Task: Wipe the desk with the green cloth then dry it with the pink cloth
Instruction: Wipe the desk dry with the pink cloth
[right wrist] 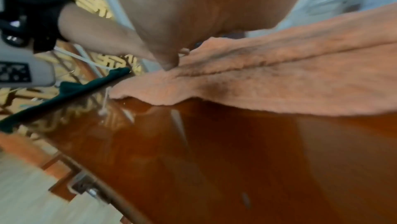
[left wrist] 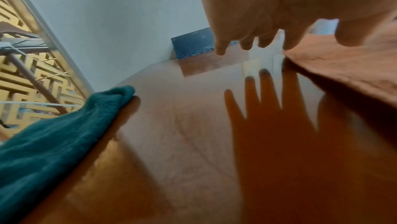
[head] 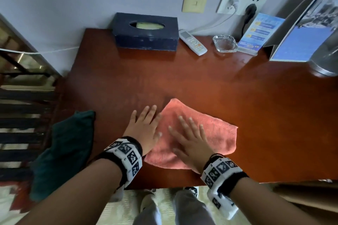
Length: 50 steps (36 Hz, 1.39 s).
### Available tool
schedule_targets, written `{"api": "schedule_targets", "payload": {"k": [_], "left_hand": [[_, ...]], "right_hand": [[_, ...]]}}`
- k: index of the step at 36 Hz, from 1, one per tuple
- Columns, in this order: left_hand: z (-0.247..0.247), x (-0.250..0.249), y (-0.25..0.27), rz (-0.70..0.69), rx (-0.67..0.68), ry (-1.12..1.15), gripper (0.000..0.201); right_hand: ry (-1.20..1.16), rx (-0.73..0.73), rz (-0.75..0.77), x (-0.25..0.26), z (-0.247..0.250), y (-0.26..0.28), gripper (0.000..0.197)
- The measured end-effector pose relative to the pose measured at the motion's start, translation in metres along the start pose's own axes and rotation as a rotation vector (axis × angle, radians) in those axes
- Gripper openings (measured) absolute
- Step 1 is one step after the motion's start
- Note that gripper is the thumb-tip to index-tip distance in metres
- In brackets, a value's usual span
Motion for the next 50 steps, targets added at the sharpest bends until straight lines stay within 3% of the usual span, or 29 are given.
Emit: {"api": "schedule_targets", "payload": {"k": [2,4,10,14,20,30,32,37,40,42,46,50], "left_hand": [[0.005,0.012,-0.003,0.044,-0.026,0.032,0.062],[0.006,0.022,-0.006,0.08,-0.026,0.052,0.063],[-0.006,0.057,-0.013,0.229,0.028,0.126,0.069],[-0.019,0.064,-0.016,0.242,0.09,0.201,0.072],[-0.022,0.065,-0.017,0.244,0.091,0.256,0.079],[-0.026,0.064,-0.018,0.289,0.144,0.361,0.087],[-0.029,0.062,-0.017,0.271,0.171,0.307,0.083],[-0.033,0.06,-0.017,0.254,0.245,0.233,0.074],[-0.033,0.06,-0.017,0.256,0.247,0.22,0.075],[-0.033,0.06,-0.018,0.261,0.227,0.191,0.074],[-0.033,0.062,-0.019,0.284,0.22,0.135,0.072],[-0.029,0.063,-0.019,0.283,0.201,0.138,0.073]], "right_hand": [[0.061,0.069,0.097,0.009,-0.01,-0.022,0.065],[0.074,0.113,0.086,0.006,-0.014,-0.041,0.068],[-0.038,0.049,-0.14,-0.044,0.015,-0.084,0.066],[-0.039,0.02,-0.24,-0.051,0.024,-0.097,0.067],[0.119,0.12,0.069,0.008,0.01,-0.115,0.066],[0.281,0.169,0.291,0.03,0.043,-0.211,0.058],[0.228,0.155,0.248,0.013,0.053,-0.224,0.056],[0.043,0.051,-0.087,-0.064,0.084,-0.223,0.057],[0.041,0.068,-0.142,-0.061,0.083,-0.224,0.06],[0.064,0.121,-0.064,-0.031,0.073,-0.235,0.06],[0.156,0.221,0.26,0.055,0.048,-0.25,0.06],[0.198,0.216,0.379,0.065,0.046,-0.249,0.056]]}}
Point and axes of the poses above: each hand's wrist, its own y-axis away from the middle knuckle, its own z-axis out of the back of the hand, x = y × z, the point moved 10 cm from there along -y, towards the middle knuckle, and after that the axes turned 12 degrees about z, right-handed, at the moved point
